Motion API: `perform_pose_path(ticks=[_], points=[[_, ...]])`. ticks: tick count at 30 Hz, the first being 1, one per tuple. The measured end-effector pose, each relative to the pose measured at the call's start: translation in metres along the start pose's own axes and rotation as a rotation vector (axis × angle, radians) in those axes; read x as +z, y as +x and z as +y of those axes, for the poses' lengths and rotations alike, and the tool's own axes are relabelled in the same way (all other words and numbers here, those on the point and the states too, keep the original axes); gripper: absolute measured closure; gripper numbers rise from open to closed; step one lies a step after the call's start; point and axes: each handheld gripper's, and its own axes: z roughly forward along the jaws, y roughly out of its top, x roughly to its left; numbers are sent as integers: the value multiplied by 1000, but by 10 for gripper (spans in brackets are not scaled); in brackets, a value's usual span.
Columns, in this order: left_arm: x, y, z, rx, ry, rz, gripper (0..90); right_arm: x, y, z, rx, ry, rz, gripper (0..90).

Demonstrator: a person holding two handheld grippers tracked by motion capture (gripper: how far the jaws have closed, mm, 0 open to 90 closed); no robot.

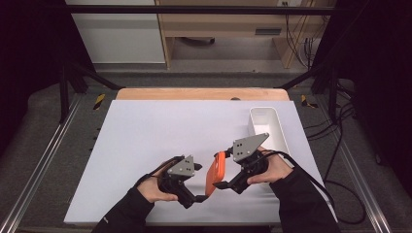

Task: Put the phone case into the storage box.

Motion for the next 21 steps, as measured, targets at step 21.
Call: perform_pose_path(ticks=[21], points=[[-60, 29, -46, -260, -153, 304, 17, -34, -11, -1, 69, -61, -205, 158]])
